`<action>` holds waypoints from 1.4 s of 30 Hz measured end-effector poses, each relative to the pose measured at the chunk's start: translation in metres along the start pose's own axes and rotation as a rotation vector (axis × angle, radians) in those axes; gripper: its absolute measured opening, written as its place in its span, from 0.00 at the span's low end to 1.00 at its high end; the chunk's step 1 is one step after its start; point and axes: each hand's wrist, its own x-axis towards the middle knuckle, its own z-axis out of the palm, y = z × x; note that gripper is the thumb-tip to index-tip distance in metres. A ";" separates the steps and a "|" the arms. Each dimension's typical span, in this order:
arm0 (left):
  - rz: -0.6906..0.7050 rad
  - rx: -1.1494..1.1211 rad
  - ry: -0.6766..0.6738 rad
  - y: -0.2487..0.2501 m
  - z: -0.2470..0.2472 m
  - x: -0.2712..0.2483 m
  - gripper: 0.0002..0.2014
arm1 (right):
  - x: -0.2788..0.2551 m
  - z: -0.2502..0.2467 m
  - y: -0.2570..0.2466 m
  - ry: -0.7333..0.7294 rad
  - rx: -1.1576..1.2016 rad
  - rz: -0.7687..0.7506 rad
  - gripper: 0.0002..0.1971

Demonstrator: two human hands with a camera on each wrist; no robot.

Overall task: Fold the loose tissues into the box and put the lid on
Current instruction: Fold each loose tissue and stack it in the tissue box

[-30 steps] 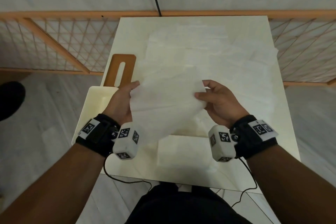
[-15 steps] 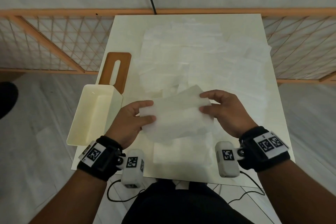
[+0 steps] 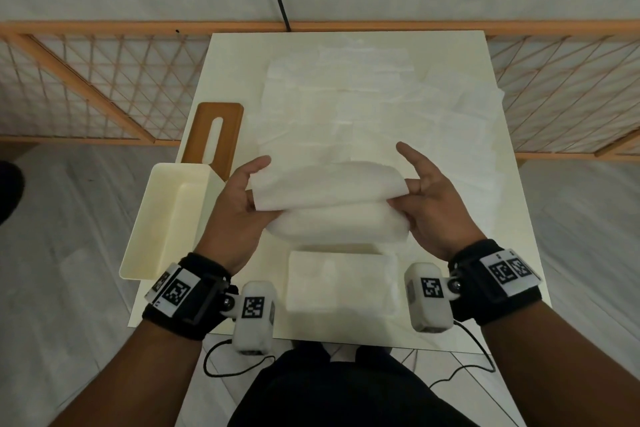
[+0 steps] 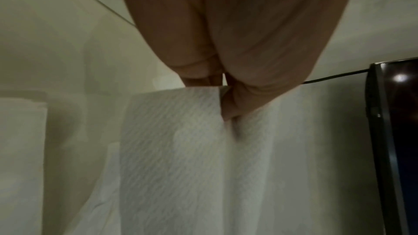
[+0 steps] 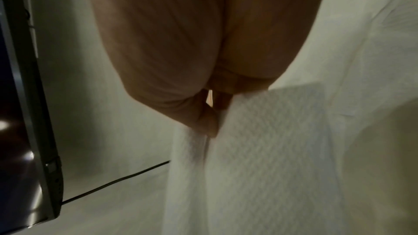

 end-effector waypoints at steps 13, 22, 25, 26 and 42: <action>-0.128 -0.189 0.016 0.004 -0.005 -0.001 0.18 | -0.003 0.000 -0.009 0.090 0.282 0.089 0.25; -0.088 -0.274 -0.063 0.014 -0.009 -0.004 0.17 | -0.004 -0.003 -0.015 0.062 0.312 0.058 0.15; -0.035 -0.069 -0.014 0.013 -0.005 -0.004 0.07 | -0.004 -0.003 -0.011 0.021 0.120 -0.016 0.14; 0.006 0.008 -0.027 0.013 -0.004 -0.005 0.10 | -0.003 -0.003 -0.009 0.013 0.048 -0.036 0.17; -0.104 0.470 -0.084 -0.026 -0.007 -0.001 0.06 | -0.010 -0.005 0.001 -0.054 -0.598 0.118 0.03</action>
